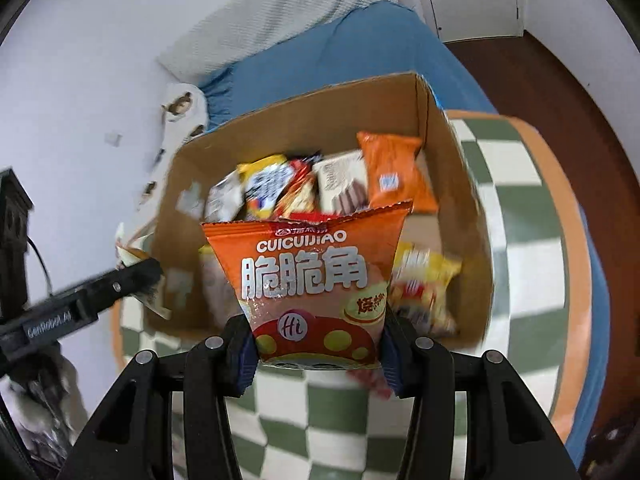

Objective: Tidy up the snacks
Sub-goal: 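Carry both packets into the box and open both tools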

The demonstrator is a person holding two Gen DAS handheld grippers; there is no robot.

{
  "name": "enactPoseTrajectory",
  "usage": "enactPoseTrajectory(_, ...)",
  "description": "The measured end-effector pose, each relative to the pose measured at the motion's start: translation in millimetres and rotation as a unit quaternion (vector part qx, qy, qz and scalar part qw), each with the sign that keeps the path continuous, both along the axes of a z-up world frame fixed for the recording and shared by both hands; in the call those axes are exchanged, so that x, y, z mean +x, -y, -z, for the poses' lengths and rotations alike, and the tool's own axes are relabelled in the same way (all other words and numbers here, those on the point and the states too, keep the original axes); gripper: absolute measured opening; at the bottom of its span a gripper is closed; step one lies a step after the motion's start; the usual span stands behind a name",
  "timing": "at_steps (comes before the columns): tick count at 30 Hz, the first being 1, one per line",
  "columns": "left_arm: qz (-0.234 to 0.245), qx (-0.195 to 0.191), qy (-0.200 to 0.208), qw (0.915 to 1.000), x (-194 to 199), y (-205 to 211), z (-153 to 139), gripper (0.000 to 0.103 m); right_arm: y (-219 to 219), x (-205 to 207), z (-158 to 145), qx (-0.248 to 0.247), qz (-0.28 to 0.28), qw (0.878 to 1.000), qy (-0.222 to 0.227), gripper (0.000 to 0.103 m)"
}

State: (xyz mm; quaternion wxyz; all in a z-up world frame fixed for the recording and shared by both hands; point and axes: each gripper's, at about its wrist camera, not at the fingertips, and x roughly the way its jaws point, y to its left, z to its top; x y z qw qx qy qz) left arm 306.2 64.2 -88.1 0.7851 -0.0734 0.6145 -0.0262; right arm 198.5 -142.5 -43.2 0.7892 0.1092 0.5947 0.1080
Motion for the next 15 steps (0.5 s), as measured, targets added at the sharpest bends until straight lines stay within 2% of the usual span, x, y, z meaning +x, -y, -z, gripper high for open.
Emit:
enactPoseTrajectory(3,0.000,0.033,-0.030,0.9990,29.7,-8.5,21.2,0.057,-2.2,26.7,26.7,-0.018,0.003,1.000,-0.023,0.052)
enactPoseTrajectory(8,0.001,0.064,-0.063,0.9959,54.4,-14.4,54.5,0.058,-2.6,52.5,56.2,-0.042,0.007,0.998,-0.056,0.052)
enactPoseTrajectory(12,-0.001,0.054,-0.094,0.9942,63.1,-19.7,78.9,0.061,-5.4,63.6,72.3,-0.047,0.004,0.996,-0.081,0.053)
enactPoseTrajectory(13,-0.005,0.053,-0.100,0.9935,63.9,-21.8,84.4,0.061,-7.1,66.0,77.7,-0.048,0.001,0.995,-0.092,0.058)
enactPoseTrajectory(14,-0.007,0.053,-0.104,0.9932,64.4,-23.4,88.9,0.061,-8.0,68.5,82.5,-0.051,0.001,0.993,-0.104,0.077)
enactPoseTrajectory(15,-0.014,0.050,-0.109,0.9926,64.9,-26.6,93.3,0.072,-8.7,69.7,84.4,-0.053,0.002,0.993,-0.108,0.089)
